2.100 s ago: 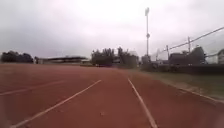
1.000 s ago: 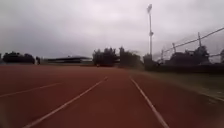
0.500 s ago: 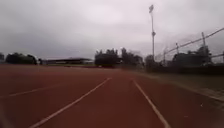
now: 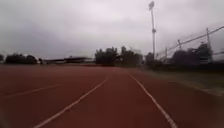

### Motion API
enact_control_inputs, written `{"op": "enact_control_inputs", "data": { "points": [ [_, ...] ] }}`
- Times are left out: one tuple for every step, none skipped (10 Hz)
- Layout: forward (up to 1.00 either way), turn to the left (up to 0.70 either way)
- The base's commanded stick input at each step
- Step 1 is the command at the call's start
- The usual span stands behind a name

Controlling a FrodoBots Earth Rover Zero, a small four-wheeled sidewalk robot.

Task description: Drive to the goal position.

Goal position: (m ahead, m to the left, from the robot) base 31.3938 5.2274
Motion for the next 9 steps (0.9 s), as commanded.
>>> {"op": "enact_control_inputs", "data": {
  "points": [
    [0.70,0.00],
    [0.70,0.00],
    [0.70,0.00],
    [0.70,0.00],
    [0.70,0.00],
    [0.70,0.00],
    [0.70,0.00],
    [0.70,0.00],
    [0.70,0.00]
  ]
}}
